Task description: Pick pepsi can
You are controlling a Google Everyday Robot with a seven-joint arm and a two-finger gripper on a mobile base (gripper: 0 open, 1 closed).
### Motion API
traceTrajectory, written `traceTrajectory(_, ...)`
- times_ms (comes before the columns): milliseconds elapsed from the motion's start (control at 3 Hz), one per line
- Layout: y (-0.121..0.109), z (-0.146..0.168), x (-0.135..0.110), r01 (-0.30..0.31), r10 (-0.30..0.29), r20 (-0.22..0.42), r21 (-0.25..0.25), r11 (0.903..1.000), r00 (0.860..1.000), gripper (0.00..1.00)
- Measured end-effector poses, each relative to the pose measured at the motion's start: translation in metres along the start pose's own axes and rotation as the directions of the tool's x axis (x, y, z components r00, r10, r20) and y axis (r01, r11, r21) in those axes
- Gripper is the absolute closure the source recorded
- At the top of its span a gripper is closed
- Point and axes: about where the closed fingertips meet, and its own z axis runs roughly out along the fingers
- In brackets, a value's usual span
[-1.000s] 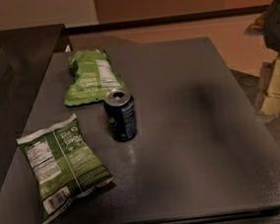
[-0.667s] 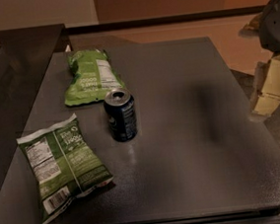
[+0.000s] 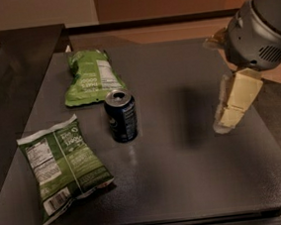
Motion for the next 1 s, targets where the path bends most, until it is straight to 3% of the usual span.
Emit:
traceTrajectory(667, 0.018, 0.056, -0.069, 0.051, -0.048, 0.144, -0.018, 0.9986, 0.988, 0.00)
traceTrajectory(1000, 0.016, 0.078, -0.093, 0.023, -0.015, 0.185, -0.040, 0.9989, 0.983, 0.00)
